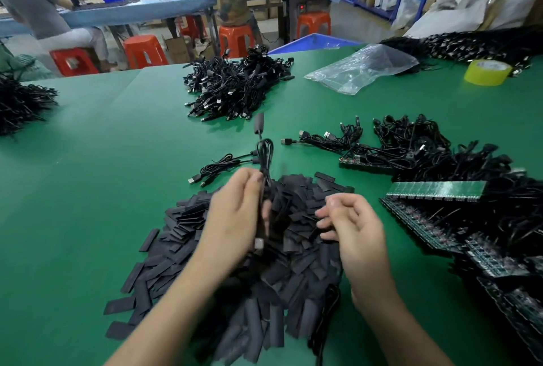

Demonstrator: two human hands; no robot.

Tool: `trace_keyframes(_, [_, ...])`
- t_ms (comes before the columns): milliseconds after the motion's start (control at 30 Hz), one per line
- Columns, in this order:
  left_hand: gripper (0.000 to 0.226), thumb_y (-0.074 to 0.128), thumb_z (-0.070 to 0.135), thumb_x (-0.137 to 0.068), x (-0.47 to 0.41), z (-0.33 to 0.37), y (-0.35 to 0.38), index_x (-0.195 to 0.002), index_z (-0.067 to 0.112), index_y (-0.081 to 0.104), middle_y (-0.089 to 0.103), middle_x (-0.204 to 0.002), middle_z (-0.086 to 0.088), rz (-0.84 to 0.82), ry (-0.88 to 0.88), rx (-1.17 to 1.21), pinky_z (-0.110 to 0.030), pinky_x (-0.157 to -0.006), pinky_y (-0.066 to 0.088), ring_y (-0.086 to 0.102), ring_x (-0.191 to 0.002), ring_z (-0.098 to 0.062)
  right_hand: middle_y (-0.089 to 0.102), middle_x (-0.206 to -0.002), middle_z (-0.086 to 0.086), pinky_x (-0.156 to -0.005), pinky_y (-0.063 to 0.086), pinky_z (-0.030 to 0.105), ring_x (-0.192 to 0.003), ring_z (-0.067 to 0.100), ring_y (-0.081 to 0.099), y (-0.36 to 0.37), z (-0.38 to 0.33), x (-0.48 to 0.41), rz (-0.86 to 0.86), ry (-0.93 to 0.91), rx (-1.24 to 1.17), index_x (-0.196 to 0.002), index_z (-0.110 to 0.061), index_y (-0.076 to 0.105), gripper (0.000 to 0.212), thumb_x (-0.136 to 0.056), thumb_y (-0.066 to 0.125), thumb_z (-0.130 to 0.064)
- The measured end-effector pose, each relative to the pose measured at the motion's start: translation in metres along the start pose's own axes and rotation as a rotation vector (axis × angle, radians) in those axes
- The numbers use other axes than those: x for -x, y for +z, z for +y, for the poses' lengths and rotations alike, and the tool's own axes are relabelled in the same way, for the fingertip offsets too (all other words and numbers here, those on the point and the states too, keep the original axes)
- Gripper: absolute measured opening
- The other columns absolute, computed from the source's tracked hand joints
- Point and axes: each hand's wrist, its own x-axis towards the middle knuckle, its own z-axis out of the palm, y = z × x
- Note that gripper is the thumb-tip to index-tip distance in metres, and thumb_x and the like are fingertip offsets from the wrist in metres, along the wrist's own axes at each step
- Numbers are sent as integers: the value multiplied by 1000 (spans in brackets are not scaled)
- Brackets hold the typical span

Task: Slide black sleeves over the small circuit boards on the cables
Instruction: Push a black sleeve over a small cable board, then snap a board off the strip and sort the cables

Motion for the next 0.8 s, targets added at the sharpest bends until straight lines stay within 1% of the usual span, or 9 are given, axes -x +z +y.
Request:
trace_keyframes(67, [31, 43, 30, -109, -27, -8, -12, -80, 22, 52, 63, -60, 1, 29, 44, -193, -36, -50, 50, 59, -50, -19, 73, -84, -5, -71, 56, 29, -80, 12, 68, 0, 6, 0, -45, -12, 170, -91, -29, 66, 10, -100, 62, -28])
trace_keyframes(133, [30, 46, 34, -108, -56, -19, -25, -86, 17, 57, 66, -68, -4, 64, 80, -439, -43, -63, 51, 64, -67, -30, 69, -81, -8, -71, 55, 28, -77, 9, 64, 1, 10, 2, -72, -48, 308, -87, -32, 65, 10, -97, 65, -32])
trace_keyframes(200, [28, 48, 39, -107, -83, -31, -36, -100, 20, 66, 70, -81, -12, 89, 103, -705, -44, -70, 52, 65, -81, -38, 67, -80, -9, -64, 51, 27, -71, 8, 60, 2, 10, 3, -65, -100, 388, -84, -33, 63, 12, -96, 65, -34])
trace_keyframes(267, [29, 48, 42, -107, -107, -45, -44, -111, 23, 70, 73, -91, -18, 105, 133, -955, -40, -67, 47, 68, -84, -43, 64, -79, -11, -61, 51, 31, -67, 9, 57, 3, 10, 3, -47, -155, 424, -83, -31, 61, 14, -96, 65, -35])
trace_keyframes(367, [29, 51, 42, -106, -133, -63, -50, -113, 24, 72, 75, -94, -18, 67, 163, -1168, -36, -64, 42, 71, -84, -41, 60, -77, -12, -61, 52, 40, -66, 10, 54, 0, 10, 2, -27, -206, 436, -84, -31, 60, 15, -97, 62, -39])
trace_keyframes(433, [27, 52, 40, -106, -144, -76, -52, -114, 25, 74, 76, -99, -16, 44, 167, -1215, -34, -66, 38, 71, -89, -38, 58, -76, -12, -61, 52, 43, -66, 11, 54, 0, 11, 1, -25, -229, 435, -85, -32, 60, 16, -96, 60, -43])
trace_keyframes(500, [28, 53, 39, -105, -150, -87, -54, -116, 25, 74, 76, -104, -14, 37, 167, -1219, -36, -70, 41, 70, -95, -37, 57, -74, -11, -61, 52, 45, -66, 11, 53, -1, 11, 1, -28, -244, 420, -85, -31, 60, 16, -96, 59, -44])
trace_keyframes(667, [36, 57, 39, -103, -136, -89, -47, -127, 16, 70, 66, -117, -19, 97, 125, -1114, -48, -87, 47, 59, -113, -41, 58, -72, -10, -63, 53, 44, -68, 14, 57, -1, 11, 3, -22, -262, 432, -85, -30, 62, 14, -99, 64, -31])
trace_keyframes(800, [36, 62, 39, -100, -108, -61, -19, -127, 16, 69, 63, -118, -13, 12, 258, -959, -46, -90, 46, 56, -113, -35, 66, -74, -12, -66, 54, 38, -71, 11, 63, -4, 8, -1, 43, -224, 414, -84, -31, 63, 18, -102, 60, -28])
